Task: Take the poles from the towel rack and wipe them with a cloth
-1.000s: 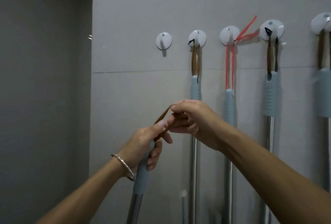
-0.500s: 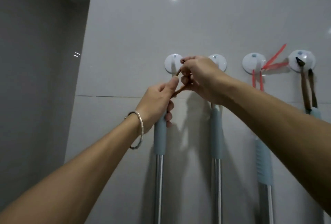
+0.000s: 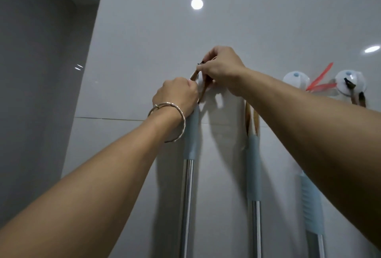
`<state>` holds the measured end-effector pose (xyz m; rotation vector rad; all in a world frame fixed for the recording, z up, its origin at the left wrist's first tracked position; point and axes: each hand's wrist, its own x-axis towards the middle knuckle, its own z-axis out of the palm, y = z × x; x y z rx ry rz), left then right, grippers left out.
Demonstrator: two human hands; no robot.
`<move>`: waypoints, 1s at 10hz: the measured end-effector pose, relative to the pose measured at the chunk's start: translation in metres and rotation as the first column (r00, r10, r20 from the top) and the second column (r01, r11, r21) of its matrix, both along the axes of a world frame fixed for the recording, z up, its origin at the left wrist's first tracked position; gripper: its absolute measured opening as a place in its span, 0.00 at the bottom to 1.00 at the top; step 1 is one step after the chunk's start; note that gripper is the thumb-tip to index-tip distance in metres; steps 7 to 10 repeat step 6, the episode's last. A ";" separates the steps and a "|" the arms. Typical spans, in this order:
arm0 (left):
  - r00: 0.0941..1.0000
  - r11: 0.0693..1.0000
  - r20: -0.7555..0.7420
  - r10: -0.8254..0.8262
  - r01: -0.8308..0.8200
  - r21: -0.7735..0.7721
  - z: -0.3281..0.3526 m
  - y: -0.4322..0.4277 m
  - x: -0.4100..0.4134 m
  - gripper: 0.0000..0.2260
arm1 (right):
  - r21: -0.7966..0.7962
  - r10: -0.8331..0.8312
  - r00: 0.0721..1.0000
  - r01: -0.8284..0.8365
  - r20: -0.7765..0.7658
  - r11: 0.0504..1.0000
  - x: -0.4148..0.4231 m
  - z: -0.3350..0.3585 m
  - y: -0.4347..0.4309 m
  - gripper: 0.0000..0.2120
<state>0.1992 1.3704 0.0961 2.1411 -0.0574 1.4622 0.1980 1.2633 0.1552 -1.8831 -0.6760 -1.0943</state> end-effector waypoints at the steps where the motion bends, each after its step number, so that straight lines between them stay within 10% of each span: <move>1: 0.997 0.996 -0.048 0.067 -0.064 0.069 -0.006 0.000 -0.006 0.16 | -0.071 -0.104 0.994 0.105 0.014 0.992 -0.006 0.000 -0.004 0.09; 4: 0.946 0.945 -0.225 0.232 -0.164 0.284 -0.036 0.000 -0.029 0.18 | -0.371 -0.231 0.973 0.208 -0.018 0.905 -0.035 -0.025 -0.024 0.08; 6: 0.987 0.953 0.039 0.157 -0.162 0.256 -0.045 -0.007 -0.068 0.10 | -0.380 -0.183 0.977 0.213 0.113 0.900 -0.079 -0.048 -0.067 0.10; 10: 0.987 0.953 0.039 0.157 -0.162 0.256 -0.045 -0.007 -0.068 0.10 | -0.380 -0.183 0.977 0.213 0.113 0.900 -0.079 -0.048 -0.067 0.10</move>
